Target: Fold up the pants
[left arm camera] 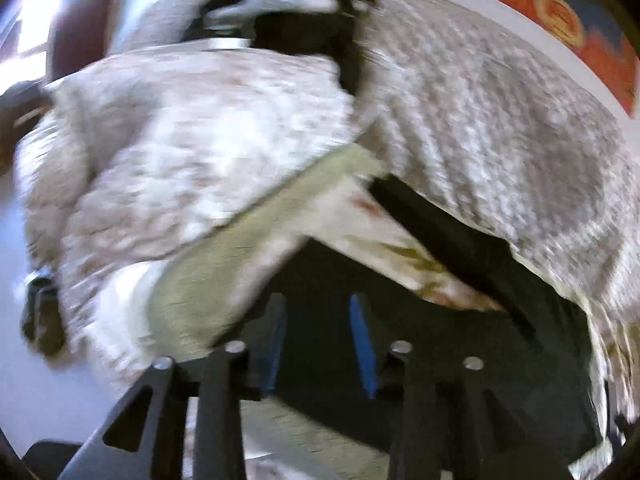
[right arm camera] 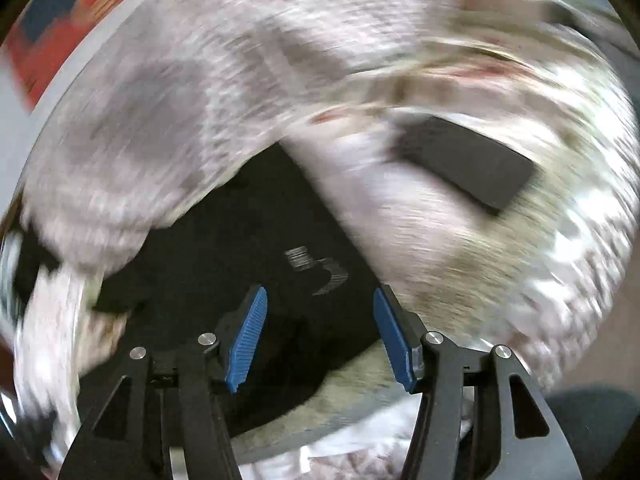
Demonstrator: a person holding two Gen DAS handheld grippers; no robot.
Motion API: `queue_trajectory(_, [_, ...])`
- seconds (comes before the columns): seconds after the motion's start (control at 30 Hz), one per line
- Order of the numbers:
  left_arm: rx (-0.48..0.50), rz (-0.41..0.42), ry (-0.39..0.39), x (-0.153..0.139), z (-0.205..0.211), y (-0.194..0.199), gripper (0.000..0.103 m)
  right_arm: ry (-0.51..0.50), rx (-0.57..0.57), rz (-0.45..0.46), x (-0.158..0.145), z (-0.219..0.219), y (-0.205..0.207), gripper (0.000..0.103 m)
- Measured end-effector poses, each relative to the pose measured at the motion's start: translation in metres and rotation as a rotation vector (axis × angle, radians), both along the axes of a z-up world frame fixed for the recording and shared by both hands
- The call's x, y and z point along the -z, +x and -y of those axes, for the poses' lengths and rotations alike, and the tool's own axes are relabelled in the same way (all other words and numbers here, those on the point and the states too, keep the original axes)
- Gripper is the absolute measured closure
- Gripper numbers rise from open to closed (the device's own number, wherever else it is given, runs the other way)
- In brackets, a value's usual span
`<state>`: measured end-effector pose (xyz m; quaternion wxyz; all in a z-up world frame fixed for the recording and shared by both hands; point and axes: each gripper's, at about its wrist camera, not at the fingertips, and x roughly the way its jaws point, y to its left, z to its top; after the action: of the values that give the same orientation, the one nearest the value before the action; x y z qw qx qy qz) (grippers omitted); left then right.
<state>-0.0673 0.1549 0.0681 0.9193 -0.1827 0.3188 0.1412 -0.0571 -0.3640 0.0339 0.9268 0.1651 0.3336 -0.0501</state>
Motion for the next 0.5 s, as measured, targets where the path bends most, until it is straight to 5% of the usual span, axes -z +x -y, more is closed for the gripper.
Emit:
queue_trajectory(0.17, [0.156, -0.123, -0.005, 0.029, 0.024, 0.035, 0.063, -0.140, -0.148, -0.127, 0.027, -0.028, 0.032, 0.051])
queue_trajectory(0.23, [0.125, -0.229, 0.009, 0.048, 0.021, 0.044, 0.063, -0.142, -0.108, -0.178, 0.040, -0.019, 0.034, 0.065])
queue_trajectory(0.4, [0.081, -0.226, 0.038, 0.045, 0.014, 0.044, 0.063, -0.185, -0.005, -0.148, 0.032, -0.008, 0.022, 0.072])
queue_trajectory(0.5, [0.112, -0.210, 0.037, 0.037, 0.023, 0.050, 0.062, -0.180, -0.064, -0.114, 0.020, -0.019, 0.030, 0.070])
